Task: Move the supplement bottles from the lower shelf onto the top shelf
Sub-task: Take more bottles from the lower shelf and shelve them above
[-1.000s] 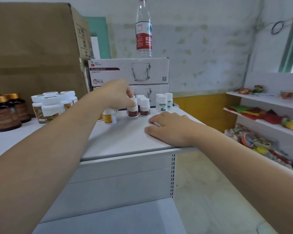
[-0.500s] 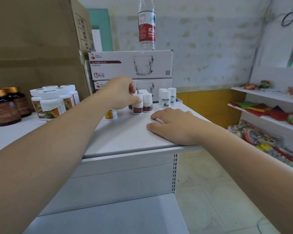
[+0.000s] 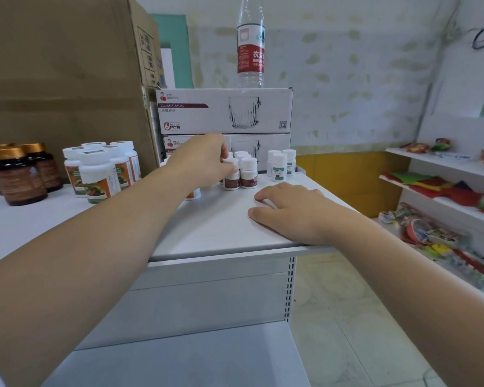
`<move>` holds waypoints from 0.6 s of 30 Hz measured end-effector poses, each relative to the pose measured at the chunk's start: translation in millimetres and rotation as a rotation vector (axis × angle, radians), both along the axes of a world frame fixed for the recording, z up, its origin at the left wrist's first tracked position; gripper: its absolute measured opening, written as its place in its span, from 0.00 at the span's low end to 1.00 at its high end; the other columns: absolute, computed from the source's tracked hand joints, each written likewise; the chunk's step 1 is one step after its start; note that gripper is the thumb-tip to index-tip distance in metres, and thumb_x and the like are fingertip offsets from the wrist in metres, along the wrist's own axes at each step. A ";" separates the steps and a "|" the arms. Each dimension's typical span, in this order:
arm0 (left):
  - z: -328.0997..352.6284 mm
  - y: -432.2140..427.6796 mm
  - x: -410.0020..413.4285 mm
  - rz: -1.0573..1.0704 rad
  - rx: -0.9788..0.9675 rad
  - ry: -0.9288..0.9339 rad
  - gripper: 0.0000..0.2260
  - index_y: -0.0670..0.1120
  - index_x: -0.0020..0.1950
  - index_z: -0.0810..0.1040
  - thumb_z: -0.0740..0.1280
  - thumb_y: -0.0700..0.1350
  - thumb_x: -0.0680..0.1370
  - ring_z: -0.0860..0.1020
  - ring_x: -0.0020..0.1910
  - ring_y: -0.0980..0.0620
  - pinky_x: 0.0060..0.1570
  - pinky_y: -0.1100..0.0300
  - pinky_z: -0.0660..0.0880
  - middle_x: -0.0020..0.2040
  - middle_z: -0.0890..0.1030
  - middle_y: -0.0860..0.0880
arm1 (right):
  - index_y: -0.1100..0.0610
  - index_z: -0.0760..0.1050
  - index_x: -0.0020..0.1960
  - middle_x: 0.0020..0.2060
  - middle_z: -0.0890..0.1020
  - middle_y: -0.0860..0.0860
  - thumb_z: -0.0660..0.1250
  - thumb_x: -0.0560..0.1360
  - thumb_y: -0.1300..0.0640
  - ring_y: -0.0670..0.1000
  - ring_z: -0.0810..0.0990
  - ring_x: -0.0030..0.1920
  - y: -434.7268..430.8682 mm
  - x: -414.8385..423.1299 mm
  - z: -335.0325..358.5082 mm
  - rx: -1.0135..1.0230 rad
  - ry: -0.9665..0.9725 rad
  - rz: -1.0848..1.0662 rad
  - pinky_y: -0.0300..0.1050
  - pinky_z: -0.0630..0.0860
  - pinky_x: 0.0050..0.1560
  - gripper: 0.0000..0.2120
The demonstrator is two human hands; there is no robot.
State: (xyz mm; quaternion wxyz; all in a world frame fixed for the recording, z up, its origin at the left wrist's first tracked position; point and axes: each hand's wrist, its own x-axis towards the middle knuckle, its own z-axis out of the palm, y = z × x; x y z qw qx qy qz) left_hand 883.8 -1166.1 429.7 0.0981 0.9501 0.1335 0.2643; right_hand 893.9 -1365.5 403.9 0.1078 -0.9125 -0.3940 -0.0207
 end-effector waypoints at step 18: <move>-9.5 -10.2 -217.0 0.347 0.158 0.217 0.14 0.54 0.51 0.78 0.58 0.61 0.80 0.77 0.52 0.46 0.51 0.52 0.76 0.52 0.82 0.51 | 0.51 0.69 0.70 0.66 0.74 0.54 0.58 0.78 0.47 0.58 0.74 0.61 -2.3 -43.6 5.6 0.074 -0.338 0.064 0.54 0.73 0.58 0.22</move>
